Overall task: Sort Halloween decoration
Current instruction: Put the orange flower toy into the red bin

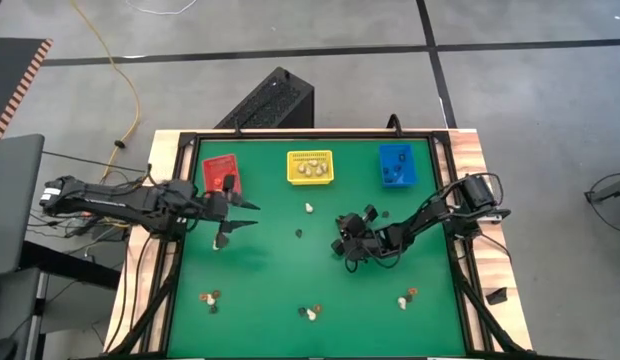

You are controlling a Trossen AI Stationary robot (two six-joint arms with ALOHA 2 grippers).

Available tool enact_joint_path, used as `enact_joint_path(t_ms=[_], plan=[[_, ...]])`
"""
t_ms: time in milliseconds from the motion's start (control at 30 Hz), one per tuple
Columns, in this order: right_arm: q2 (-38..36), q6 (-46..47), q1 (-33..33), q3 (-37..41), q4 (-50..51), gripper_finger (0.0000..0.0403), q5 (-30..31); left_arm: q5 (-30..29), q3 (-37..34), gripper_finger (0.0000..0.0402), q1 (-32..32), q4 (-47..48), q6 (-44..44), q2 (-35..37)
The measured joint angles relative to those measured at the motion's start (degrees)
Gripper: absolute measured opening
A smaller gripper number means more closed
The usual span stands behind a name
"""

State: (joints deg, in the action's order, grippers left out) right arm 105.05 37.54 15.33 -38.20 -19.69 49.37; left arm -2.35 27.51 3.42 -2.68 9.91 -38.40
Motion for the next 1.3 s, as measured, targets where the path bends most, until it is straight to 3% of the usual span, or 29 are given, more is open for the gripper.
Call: enact_joint_path(t_ms=[233, 467, 767, 1067, 1300], plan=[[-4.61, -8.87, 0.22, -1.80, -9.44, 0.0074, -5.03, -6.75, 0.02, 0.0153, 0.00, 5.43, -1.93, 4.72], [-2.02, -22.86, -3.92, -14.27, -13.29, 0.0075, -13.25, -10.52, 0.02, 0.0153, 0.00, 5.21, -2.72, 4.82], [17.21, -36.07, -14.32, -42.86, -13.68, 0.0076, -35.06, -13.36, -0.01, 0.0153, 0.09, 6.89, -3.31, 7.85], [36.10, -37.08, -21.38, -69.97, -11.33, 0.0076, -45.00, -13.74, -0.70, 0.0153, 0.13, 8.70, -2.45, 11.97], [46.07, -34.97, -23.60, -85.62, -10.25, 0.0077, -48.00, -14.12, -1.44, 0.0153, 0.13, 8.02, -0.08, 12.20]])
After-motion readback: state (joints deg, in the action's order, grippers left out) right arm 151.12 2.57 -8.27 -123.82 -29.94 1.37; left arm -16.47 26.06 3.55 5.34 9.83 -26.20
